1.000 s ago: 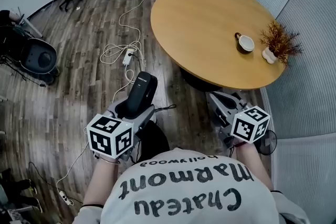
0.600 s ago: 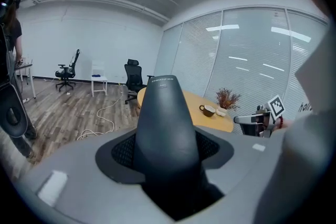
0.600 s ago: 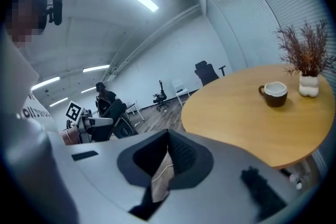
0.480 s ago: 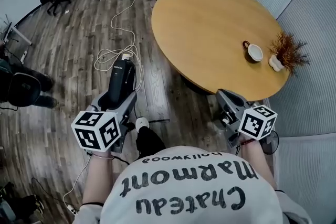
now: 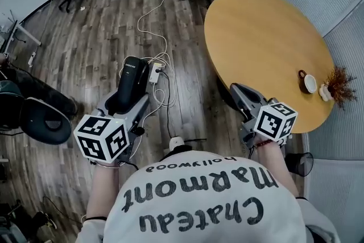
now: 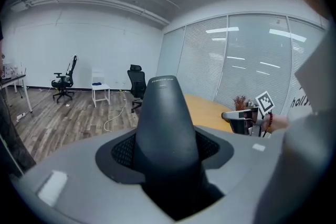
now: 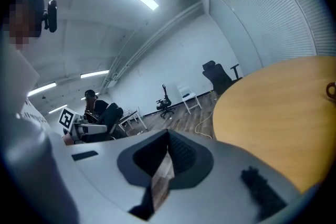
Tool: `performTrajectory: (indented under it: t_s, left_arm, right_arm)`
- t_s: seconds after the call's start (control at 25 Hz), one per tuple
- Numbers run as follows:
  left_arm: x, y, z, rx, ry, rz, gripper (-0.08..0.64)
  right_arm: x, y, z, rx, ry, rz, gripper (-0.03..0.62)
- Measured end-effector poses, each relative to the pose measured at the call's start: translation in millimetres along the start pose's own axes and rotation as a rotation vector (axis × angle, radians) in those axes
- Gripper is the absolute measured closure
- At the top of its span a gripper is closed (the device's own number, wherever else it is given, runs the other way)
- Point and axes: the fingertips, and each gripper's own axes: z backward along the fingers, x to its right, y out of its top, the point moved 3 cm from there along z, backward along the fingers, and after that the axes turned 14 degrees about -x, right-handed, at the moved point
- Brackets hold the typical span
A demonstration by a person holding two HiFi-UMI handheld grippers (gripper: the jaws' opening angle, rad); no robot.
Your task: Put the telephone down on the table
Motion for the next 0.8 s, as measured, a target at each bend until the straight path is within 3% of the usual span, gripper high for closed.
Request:
performTrajectory:
  t_s: [0.28,0.52,0.64,0.8]
  left_arm:
    - [-67,10,-17,-0.016,-0.020,0.038,0.275]
    - [-77,19,-35,-0.030,-0.101,0.069,0.275]
    - [-83,26,-45,-0.042,-0.101,0.061,0.275]
    - [-95,36,-63,-0.047,-0.095,0.031,0.275]
  right_arm:
    - [-18,19,-78,-0.055,-0.029,0.069,0.577]
    - [-2,20,-92,-0.113,-0.095,0.064,0.577]
    - [7,26,-106,-0.130,-0.086,0.040,0.577]
    - [23,44,-135,-0.126,-0.095,0.078,0.578]
